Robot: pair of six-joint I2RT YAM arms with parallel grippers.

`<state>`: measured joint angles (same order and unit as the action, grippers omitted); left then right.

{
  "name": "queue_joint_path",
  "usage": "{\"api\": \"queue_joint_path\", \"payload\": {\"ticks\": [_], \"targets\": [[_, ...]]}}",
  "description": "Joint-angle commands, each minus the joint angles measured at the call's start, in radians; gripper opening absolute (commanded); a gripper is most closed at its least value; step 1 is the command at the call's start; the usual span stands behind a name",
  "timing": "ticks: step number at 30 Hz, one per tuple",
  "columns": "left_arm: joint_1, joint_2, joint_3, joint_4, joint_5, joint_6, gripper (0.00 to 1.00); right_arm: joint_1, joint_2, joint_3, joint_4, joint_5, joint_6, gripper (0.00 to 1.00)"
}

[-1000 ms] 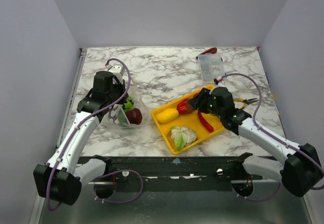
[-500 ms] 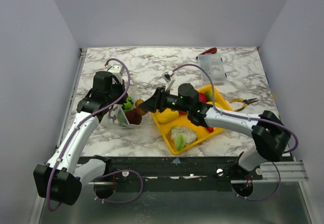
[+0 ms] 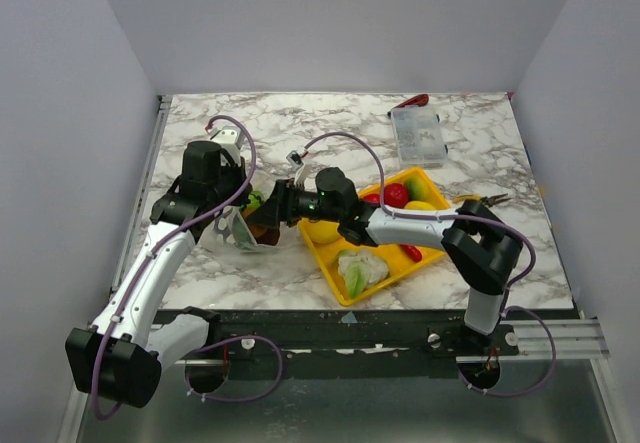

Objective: Place the food in the zip-top bag and seal the zipper
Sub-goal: Place the fake fruit in the zipper food storage bag, then adjust the zipper food storage bag at the center of the board.

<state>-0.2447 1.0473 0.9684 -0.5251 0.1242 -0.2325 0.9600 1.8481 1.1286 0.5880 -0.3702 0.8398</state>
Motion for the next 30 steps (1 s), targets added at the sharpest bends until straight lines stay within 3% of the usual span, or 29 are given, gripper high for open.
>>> {"api": "queue_joint_path", "payload": {"ticks": [1,4,6,10,14,23,26,30], "targets": [[0.009,-0.023,0.015,0.008,0.016,0.002,0.00,0.007,-0.041,0.024,-0.097,0.033,-0.043,0.80],[0.012,-0.022,0.015,0.009,0.017,0.002,0.00,0.006,-0.095,0.021,-0.223,0.106,-0.100,0.94],[0.013,-0.021,0.015,0.009,0.020,0.002,0.00,0.003,-0.133,0.022,-0.287,0.140,-0.142,0.95],[0.014,-0.020,0.015,0.009,0.018,0.002,0.00,0.002,-0.220,0.011,-0.410,0.239,-0.204,0.91],[0.015,-0.015,0.016,0.010,0.025,0.001,0.00,0.002,-0.257,0.009,-0.523,0.330,-0.252,0.80],[0.015,-0.019,0.013,0.010,0.012,0.001,0.00,0.020,-0.140,0.008,-0.553,0.395,-0.309,0.75],[0.015,-0.021,0.015,0.009,0.005,0.001,0.00,0.027,-0.109,0.028,-0.546,0.410,-0.313,0.59],[0.014,-0.033,0.036,-0.014,-0.015,-0.013,0.00,0.038,-0.093,0.114,-0.547,0.378,-0.307,0.31]]}}
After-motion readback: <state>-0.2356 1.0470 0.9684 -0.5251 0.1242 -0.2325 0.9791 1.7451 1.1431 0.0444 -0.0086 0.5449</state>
